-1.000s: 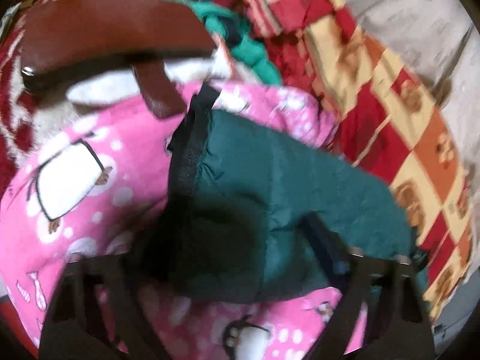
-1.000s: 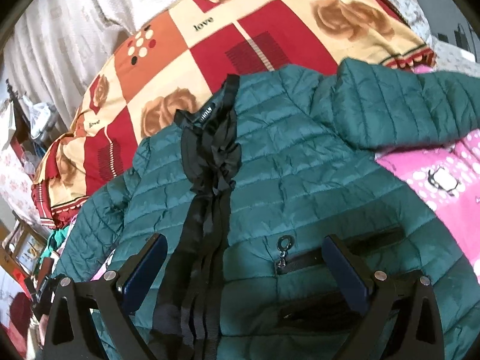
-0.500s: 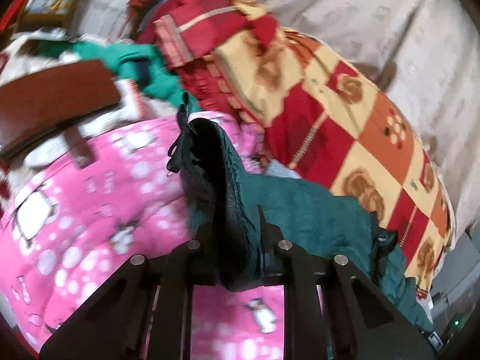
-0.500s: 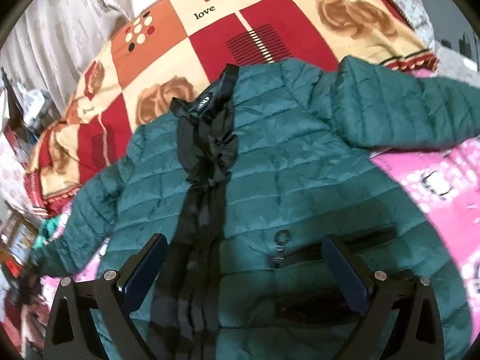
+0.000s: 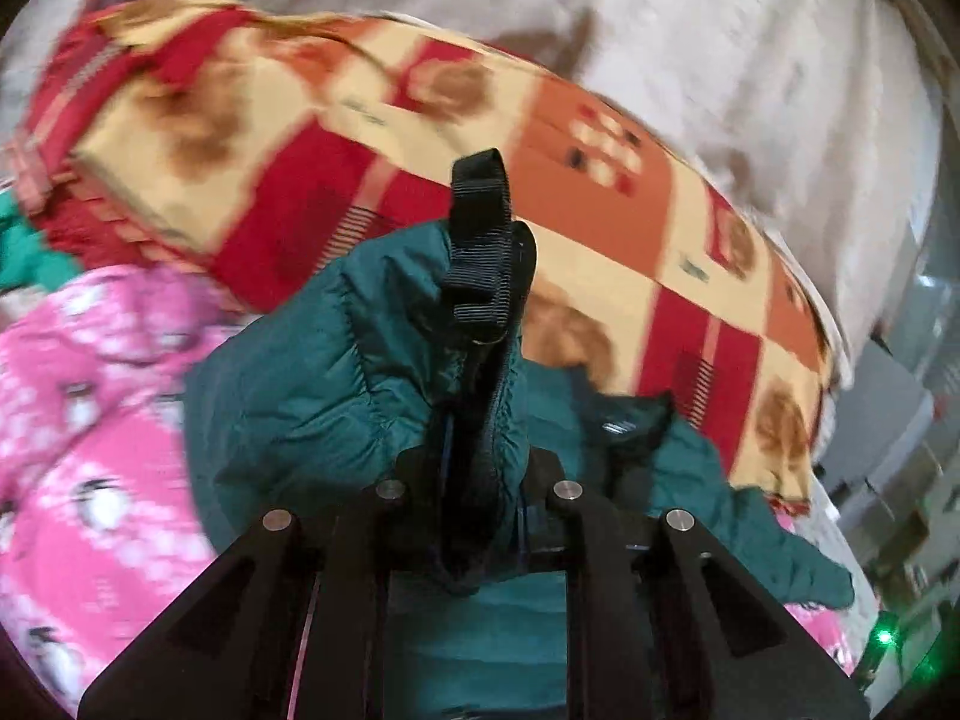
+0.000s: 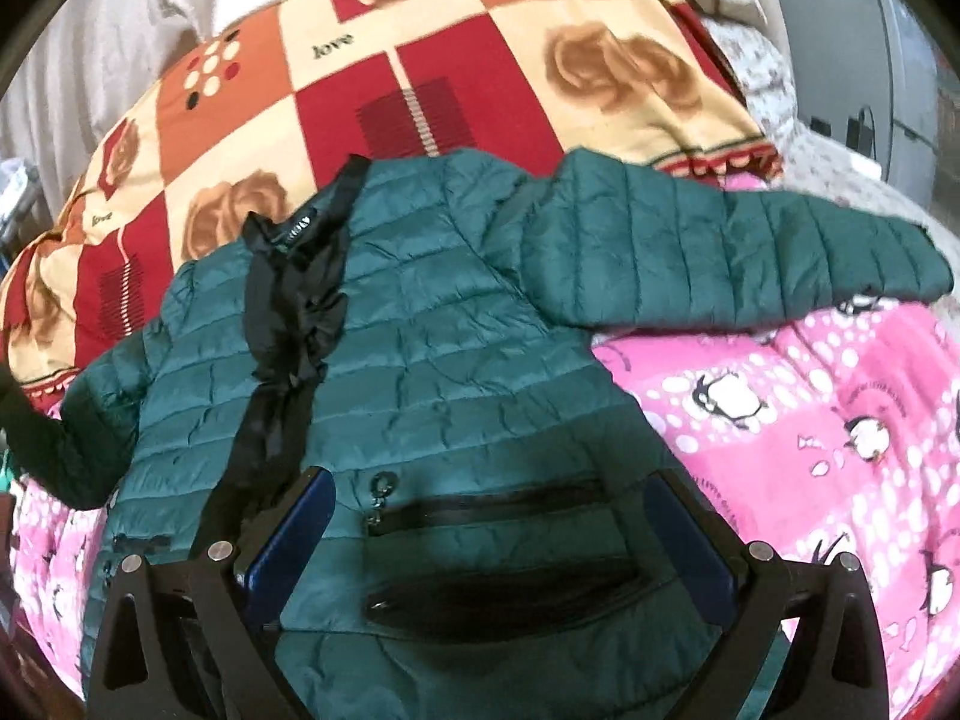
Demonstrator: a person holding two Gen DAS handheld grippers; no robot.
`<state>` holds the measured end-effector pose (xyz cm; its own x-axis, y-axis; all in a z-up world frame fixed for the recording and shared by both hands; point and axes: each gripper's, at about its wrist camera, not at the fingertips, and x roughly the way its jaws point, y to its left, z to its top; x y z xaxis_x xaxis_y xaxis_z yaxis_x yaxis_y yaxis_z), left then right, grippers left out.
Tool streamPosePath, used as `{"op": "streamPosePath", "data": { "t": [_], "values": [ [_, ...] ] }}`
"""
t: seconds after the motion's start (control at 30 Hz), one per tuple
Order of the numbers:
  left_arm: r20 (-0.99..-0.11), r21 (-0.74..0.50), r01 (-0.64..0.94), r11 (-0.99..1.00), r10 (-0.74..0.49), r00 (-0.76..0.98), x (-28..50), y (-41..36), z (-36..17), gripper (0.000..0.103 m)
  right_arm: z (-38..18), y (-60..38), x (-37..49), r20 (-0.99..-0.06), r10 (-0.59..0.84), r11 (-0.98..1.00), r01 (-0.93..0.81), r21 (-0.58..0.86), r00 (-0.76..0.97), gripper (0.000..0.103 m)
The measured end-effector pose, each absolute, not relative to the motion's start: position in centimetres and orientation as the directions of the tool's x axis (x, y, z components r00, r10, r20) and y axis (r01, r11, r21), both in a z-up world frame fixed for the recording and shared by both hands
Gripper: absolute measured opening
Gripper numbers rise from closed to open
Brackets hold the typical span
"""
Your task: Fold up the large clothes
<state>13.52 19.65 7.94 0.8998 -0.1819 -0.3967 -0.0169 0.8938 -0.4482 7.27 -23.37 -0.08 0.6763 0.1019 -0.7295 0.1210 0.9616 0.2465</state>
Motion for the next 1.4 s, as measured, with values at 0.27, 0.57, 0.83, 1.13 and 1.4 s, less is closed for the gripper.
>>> {"op": "streamPosePath", "data": {
  "t": [0.27, 0.57, 0.83, 1.13, 1.4],
  "values": [
    [-0.404, -0.478, 0.146, 0.866, -0.365, 0.839, 20.1, 6.2, 8.2, 0.014, -2.0, -25.8, 7.8, -0.769, 0.044, 0.945, 0.223, 0.239, 0.638, 0.102],
    [-0.459, -0.439, 0.361, 0.823, -0.551, 0.697, 24.7, -8.0, 6.1, 0.014, -3.3, -28.8, 8.2, -0.790, 0.036, 0.900, 0.323, 0.291, 0.612, 0.102],
    [-0.509, -0.493, 0.391, 0.777, -0.622, 0.595, 27.3, -13.4, 1.7, 0.014, -5.8, -30.5, 8.7, -0.823, 0.116, 0.854, 0.366, 0.368, 0.556, 0.102],
    [-0.546, -0.528, 0.385, 0.757, -0.650, 0.528, 28.6, -15.0, -2.0, 0.014, -6.1, -30.7, 8.8, -0.824, 0.124, 0.848, 0.371, 0.378, 0.553, 0.102],
    [-0.570, -0.545, 0.392, 0.741, -0.670, 0.475, 27.8, -14.6, -1.6, 0.057, -6.5, -30.4, 9.6, -0.829, 0.103, 0.862, 0.366, 0.349, 0.549, 0.102]
  ]
}}
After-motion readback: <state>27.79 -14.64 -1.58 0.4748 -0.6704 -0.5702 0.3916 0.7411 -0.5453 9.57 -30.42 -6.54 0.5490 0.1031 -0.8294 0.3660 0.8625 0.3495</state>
